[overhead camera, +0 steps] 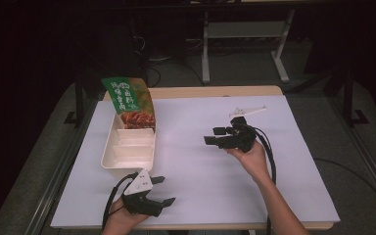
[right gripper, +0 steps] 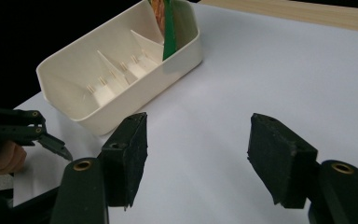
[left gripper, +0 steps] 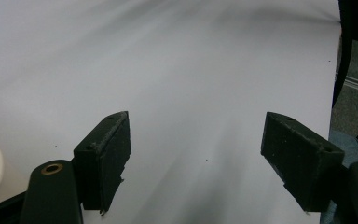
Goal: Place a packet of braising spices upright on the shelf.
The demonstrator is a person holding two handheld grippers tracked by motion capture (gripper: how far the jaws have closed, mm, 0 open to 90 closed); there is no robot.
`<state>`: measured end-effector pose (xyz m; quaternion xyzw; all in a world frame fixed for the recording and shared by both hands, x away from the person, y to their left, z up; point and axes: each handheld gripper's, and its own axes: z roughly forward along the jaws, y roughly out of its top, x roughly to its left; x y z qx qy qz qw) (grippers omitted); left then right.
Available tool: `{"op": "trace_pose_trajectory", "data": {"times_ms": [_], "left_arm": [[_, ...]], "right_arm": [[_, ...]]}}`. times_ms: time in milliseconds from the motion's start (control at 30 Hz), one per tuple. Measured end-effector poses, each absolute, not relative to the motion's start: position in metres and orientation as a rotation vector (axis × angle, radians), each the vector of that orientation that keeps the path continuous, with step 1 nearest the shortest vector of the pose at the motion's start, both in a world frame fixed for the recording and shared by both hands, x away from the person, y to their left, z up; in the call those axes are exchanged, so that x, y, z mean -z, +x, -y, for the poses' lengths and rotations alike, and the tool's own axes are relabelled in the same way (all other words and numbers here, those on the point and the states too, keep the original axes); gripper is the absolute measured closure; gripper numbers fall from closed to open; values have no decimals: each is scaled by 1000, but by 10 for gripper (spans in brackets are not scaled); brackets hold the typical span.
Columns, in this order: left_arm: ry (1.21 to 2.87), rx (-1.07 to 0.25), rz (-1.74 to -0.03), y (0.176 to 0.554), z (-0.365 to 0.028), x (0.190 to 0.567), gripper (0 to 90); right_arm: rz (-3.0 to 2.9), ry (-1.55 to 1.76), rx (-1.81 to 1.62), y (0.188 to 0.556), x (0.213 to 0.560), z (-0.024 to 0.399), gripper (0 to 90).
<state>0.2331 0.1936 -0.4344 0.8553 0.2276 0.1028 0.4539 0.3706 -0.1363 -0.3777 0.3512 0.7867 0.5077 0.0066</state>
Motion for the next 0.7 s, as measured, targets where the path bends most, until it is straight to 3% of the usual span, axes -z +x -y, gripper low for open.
{"op": "trace_pose_trajectory", "data": {"times_ms": [700], "left_arm": [[2112,-255,-564,234,-195,434,234]], "right_arm": [[-2494,1116,-1497,340,396,162,339]]}}
